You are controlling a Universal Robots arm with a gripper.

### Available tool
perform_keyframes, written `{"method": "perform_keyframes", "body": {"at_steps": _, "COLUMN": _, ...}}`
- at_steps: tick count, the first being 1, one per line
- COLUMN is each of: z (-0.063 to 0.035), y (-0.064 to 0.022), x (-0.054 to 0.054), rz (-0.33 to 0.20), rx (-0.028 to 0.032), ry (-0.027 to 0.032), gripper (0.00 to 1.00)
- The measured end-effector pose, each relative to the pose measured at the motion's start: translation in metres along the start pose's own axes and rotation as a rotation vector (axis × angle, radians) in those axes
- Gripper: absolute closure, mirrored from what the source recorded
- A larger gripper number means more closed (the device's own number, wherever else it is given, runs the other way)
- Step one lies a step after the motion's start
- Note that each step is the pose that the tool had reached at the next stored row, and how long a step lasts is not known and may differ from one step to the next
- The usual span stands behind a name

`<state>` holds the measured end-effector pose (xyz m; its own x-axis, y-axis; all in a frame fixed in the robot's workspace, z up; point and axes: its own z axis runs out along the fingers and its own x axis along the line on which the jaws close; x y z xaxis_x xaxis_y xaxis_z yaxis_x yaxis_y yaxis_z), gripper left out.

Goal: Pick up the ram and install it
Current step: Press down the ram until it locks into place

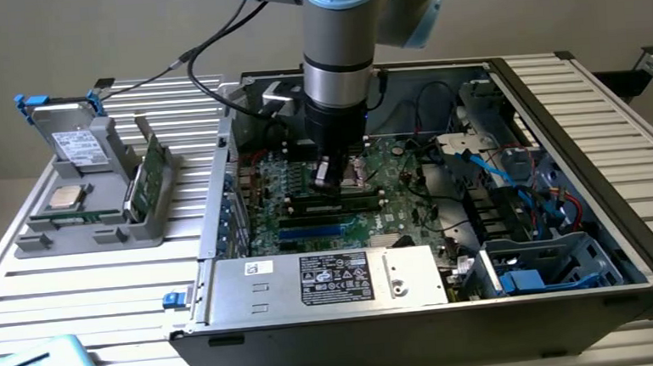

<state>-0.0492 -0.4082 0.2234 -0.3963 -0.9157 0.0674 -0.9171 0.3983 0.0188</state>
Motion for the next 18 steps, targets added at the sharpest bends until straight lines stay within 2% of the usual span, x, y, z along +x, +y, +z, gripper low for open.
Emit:
{"method": "perform_keyframes", "body": {"at_steps": 1, "z": -0.0012, "y": 0.0001, "x": 0.0000, "rz": -0.030, "rx": 0.0020, "ry": -0.0015, "gripper": 0.89}}
{"method": "perform_keyframes", "body": {"at_steps": 2, "z": -0.0013, "y": 0.0001, "x": 0.0001, "rz": -0.034, "rx": 0.0024, "ry": -0.0018, "gripper": 0.89}}
{"method": "perform_keyframes", "body": {"at_steps": 18, "z": -0.0016, "y": 0.0000, "x": 0.0004, "rz": -0.034, "rx": 0.0026, "ry": -0.0010, "gripper": 0.89}}
